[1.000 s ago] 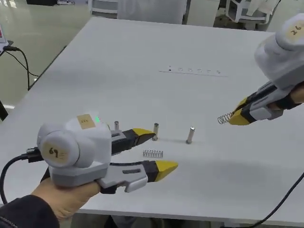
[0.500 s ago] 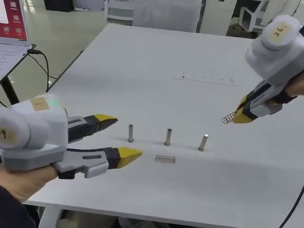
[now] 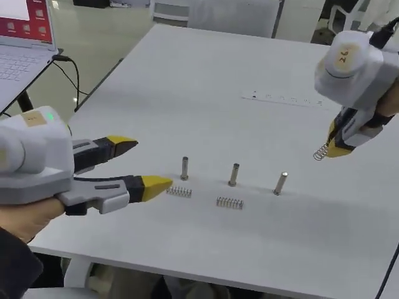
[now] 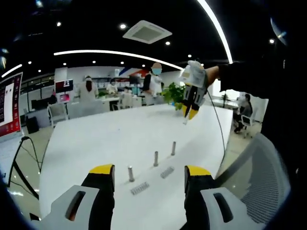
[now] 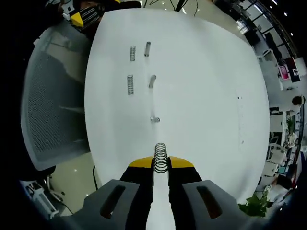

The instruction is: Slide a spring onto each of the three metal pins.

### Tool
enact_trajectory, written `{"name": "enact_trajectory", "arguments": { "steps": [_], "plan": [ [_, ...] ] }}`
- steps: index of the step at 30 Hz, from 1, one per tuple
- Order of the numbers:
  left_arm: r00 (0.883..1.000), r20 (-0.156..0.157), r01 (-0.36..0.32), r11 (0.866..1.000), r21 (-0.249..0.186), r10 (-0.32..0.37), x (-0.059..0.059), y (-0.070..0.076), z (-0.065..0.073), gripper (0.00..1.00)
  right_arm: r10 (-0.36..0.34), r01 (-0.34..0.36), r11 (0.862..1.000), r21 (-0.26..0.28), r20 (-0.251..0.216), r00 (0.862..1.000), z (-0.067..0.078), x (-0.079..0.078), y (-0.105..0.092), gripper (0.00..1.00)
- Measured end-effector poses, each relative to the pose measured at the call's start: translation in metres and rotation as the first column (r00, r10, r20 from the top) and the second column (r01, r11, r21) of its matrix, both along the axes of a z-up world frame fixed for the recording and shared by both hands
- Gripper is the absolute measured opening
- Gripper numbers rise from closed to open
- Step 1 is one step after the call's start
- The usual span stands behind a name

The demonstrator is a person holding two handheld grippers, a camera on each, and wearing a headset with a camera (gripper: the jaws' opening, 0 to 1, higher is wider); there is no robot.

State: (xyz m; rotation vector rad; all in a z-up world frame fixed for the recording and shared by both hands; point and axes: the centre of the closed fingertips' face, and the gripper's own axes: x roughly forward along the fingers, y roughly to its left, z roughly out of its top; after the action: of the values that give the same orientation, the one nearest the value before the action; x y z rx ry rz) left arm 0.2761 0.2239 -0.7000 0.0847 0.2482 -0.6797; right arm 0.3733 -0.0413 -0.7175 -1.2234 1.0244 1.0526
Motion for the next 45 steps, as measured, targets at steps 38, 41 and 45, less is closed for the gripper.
{"name": "enact_trajectory", "arguments": {
  "steps": [38,41,45],
  "plan": [
    [0.999,-0.033,0.027,1.0,0.003,-0.027,0.037,0.002,-0.012,0.59,0.058,-0.067,0.996,-0.051,-0.157,0.986,-0.07,0.01,0.041,0.08],
    [0.999,-0.028,0.029,1.0,-0.002,-0.029,0.04,0.002,-0.01,0.58,0.057,-0.067,0.996,-0.055,-0.161,0.985,-0.072,0.011,0.043,0.08],
    [0.999,-0.028,0.032,0.999,-0.011,-0.032,0.043,0.002,-0.011,0.59,0.058,-0.071,0.995,-0.071,-0.163,0.985,-0.077,0.012,0.044,0.08]
  ]
}}
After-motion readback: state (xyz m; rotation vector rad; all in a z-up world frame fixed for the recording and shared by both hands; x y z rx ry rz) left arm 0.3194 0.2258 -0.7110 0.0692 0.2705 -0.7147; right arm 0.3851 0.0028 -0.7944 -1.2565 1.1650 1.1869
